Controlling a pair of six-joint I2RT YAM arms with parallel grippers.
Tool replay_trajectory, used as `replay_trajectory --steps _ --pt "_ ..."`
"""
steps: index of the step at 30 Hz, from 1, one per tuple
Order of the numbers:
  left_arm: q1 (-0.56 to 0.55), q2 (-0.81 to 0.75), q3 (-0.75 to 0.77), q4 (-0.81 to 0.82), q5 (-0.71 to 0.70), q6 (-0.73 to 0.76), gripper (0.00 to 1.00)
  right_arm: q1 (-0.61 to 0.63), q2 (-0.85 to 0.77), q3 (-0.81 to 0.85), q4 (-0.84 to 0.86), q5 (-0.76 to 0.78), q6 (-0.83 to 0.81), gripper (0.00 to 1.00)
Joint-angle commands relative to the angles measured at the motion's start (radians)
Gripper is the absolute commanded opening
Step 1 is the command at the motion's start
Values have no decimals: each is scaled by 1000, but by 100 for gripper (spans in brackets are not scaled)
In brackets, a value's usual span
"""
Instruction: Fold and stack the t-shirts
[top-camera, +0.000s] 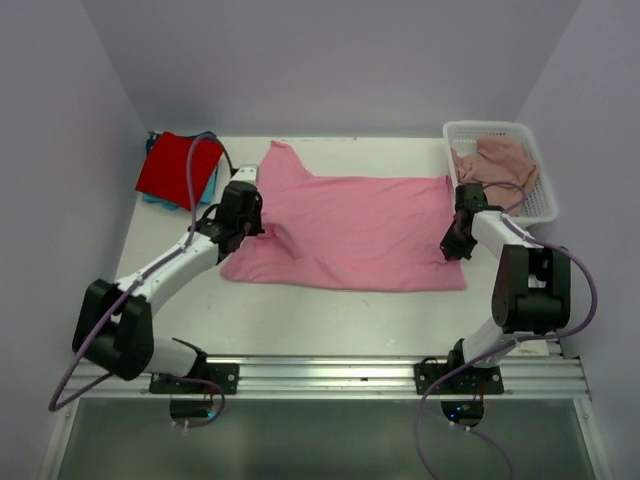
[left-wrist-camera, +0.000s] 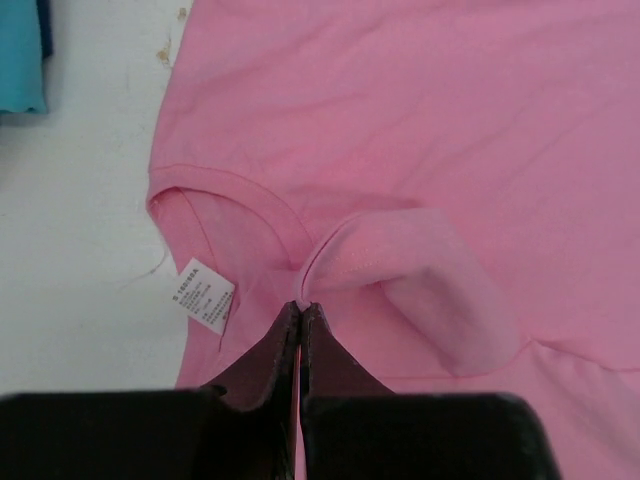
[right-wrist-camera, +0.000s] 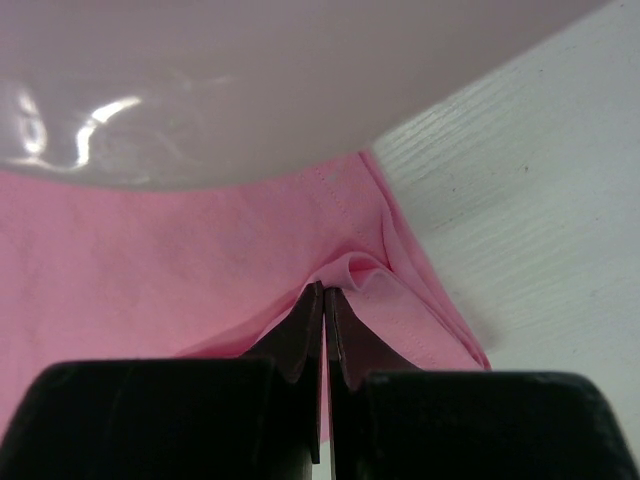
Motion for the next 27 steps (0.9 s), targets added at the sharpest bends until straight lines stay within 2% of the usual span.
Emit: replay_trajectory --steps 1,5,9,16,20,27 --pt "8 -210 -11 -112 17 -53 0 3 5 -2 27 16 3 0" --pt "6 -395 -23 -333 83 -117 0 2 9 -5 32 13 3 0" --pt "3 -524 -37 -434 178 -187 0 3 11 -13 36 14 1 0" --pt "-3 -544 -5 -497 243 -232 0 3 18 -5 33 10 1 0" --pt "-7 -550 63 -534 258 -255 0 3 12 -8 32 14 -2 0" --pt "-43 -641 112 -632 250 -324 0 3 8 -10 32 13 -3 0"
